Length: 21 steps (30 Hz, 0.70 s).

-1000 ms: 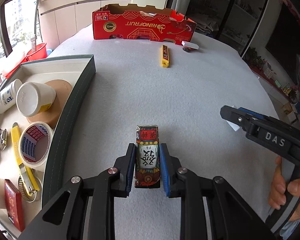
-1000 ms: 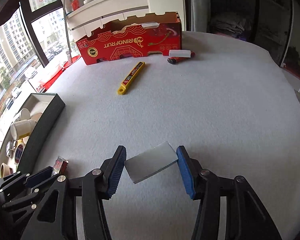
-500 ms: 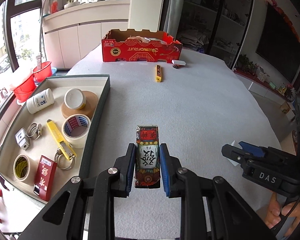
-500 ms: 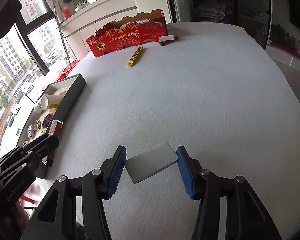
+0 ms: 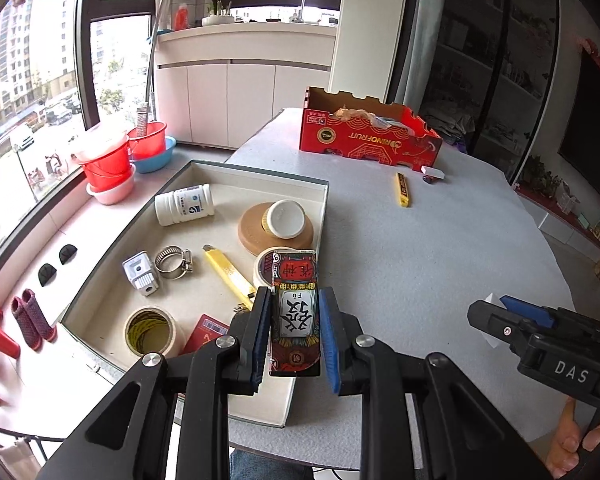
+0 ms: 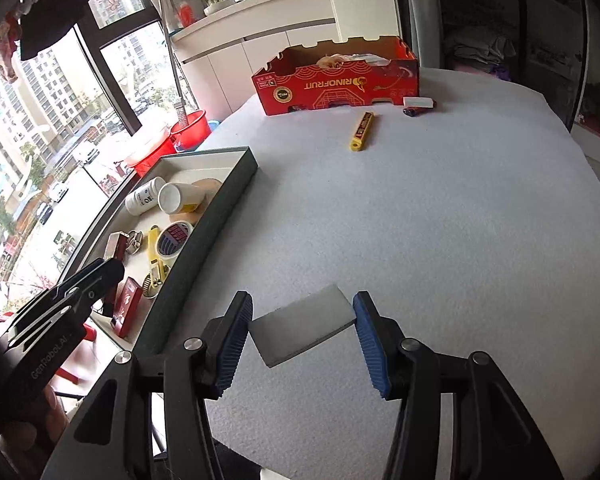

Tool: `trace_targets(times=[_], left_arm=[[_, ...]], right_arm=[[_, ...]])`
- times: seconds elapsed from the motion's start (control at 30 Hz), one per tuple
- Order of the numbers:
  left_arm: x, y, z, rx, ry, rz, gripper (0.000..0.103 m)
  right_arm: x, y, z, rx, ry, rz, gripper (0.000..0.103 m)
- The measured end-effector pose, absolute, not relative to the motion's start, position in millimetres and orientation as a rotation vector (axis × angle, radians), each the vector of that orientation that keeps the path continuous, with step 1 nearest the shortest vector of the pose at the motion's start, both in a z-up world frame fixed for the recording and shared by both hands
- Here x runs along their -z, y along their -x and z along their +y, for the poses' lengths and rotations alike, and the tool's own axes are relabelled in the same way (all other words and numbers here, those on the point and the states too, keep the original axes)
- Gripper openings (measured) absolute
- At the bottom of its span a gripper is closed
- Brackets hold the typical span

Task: Organize rigid objects
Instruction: 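Lift the snack box and white block and carry them toward the tray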

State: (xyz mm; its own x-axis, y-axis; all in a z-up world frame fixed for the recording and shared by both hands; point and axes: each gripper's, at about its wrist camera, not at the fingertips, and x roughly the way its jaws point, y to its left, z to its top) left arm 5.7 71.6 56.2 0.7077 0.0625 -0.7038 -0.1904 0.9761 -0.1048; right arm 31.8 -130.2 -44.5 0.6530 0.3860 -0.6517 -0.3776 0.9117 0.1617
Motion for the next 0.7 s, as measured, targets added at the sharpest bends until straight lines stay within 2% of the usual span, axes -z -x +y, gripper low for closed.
trace_targets(times=[0.7], left_arm=[[-42, 3, 159, -0.390, 0.231, 0.785, 0.026]], right_arm=[[20, -33, -7, -0.653, 0.110, 0.719, 0.053]])
